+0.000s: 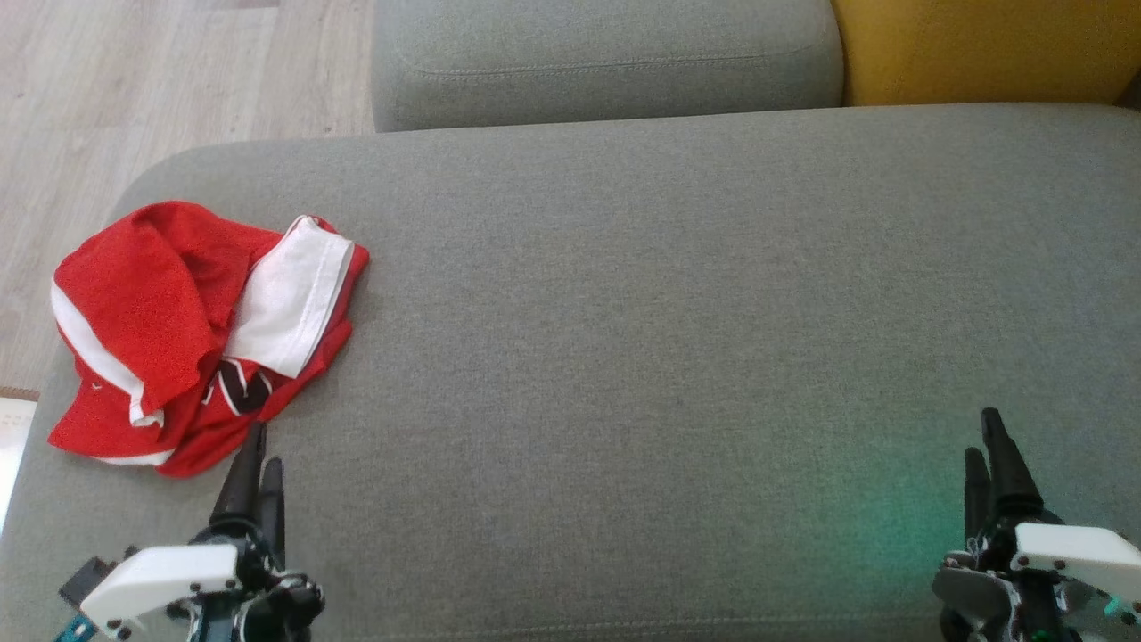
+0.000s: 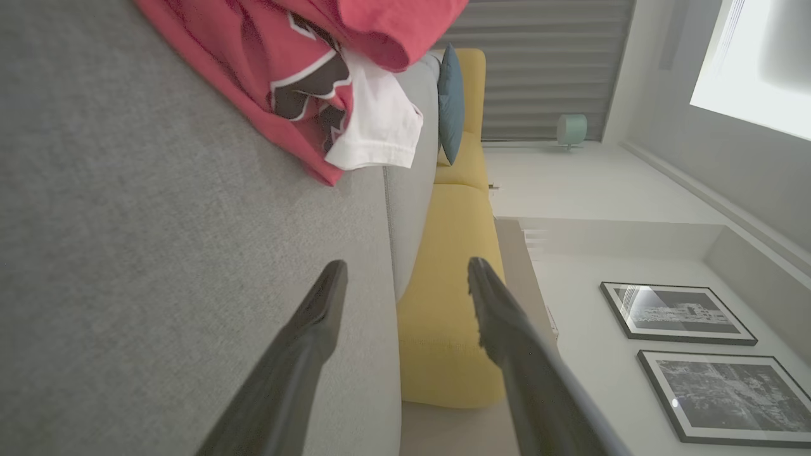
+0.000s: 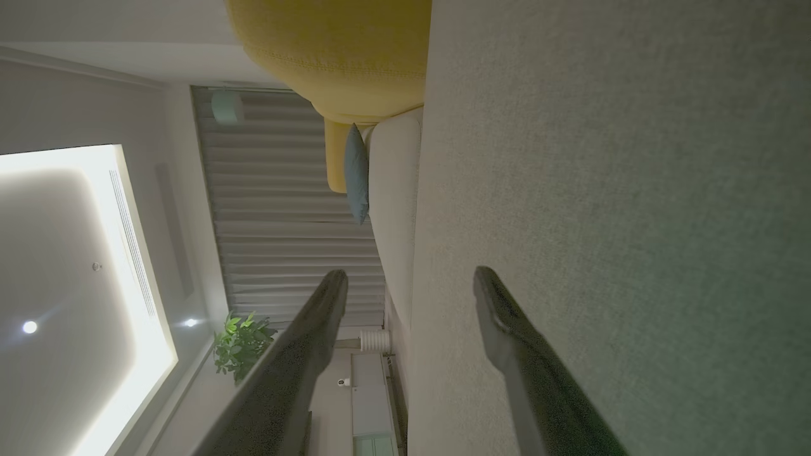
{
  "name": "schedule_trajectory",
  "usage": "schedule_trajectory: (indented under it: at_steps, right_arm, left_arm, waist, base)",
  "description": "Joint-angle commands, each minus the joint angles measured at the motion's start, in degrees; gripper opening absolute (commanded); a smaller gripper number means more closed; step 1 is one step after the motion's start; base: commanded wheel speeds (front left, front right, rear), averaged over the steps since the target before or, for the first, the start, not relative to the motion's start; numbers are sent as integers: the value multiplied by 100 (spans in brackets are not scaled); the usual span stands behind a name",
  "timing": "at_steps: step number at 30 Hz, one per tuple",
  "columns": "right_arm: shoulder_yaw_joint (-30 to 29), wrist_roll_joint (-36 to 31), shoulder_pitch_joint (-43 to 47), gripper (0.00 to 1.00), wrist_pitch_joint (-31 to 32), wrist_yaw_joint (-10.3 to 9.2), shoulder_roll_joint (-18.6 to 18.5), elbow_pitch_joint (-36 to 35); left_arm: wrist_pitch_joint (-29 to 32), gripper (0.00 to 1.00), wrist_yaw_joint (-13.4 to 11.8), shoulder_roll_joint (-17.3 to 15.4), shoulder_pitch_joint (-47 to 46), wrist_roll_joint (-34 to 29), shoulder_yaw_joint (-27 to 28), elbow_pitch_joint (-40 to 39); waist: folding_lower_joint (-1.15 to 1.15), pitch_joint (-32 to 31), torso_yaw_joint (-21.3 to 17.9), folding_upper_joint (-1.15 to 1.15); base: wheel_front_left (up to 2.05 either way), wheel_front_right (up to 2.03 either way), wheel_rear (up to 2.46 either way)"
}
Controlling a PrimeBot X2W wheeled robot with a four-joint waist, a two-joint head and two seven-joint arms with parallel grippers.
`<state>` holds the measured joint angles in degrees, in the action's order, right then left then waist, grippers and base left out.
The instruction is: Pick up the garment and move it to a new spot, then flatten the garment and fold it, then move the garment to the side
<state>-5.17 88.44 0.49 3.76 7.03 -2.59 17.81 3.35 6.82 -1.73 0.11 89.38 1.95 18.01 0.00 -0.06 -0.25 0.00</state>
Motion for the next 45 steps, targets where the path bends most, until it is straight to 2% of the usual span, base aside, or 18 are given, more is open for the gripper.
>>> schedule_trajectory:
  at_steps: [1, 15, 31, 45]
  right_arm:
    - [74, -133, -305, 100, -73, 8, -129, -256]
    - [235, -1202, -380, 100, -270, 13, -304, -544]
    - [476, -2721, -385, 100, -365, 19, -510, -1002]
    - [683, -3816, -318, 100, -382, 24, -569, -1257]
  left_arm:
    - [-68, 100, 24, -86, -351, -168, -10, -258]
    - [-286, 100, 29, -108, -535, -1129, -162, -492]
    - [-571, 100, 26, -162, -650, -2902, -395, -898]
    - [-805, 100, -88, -260, -691, -4196, -589, -979]
  waist:
    - [0, -2, -4, 0]
    - [0, -15, -18, 0]
    - [0, -39, -69, 0]
    - [0, -93, -96, 0]
  base:
    - [0, 0, 0]
    - [0, 0, 0]
    - [0, 0, 0]
    - [0, 0, 0]
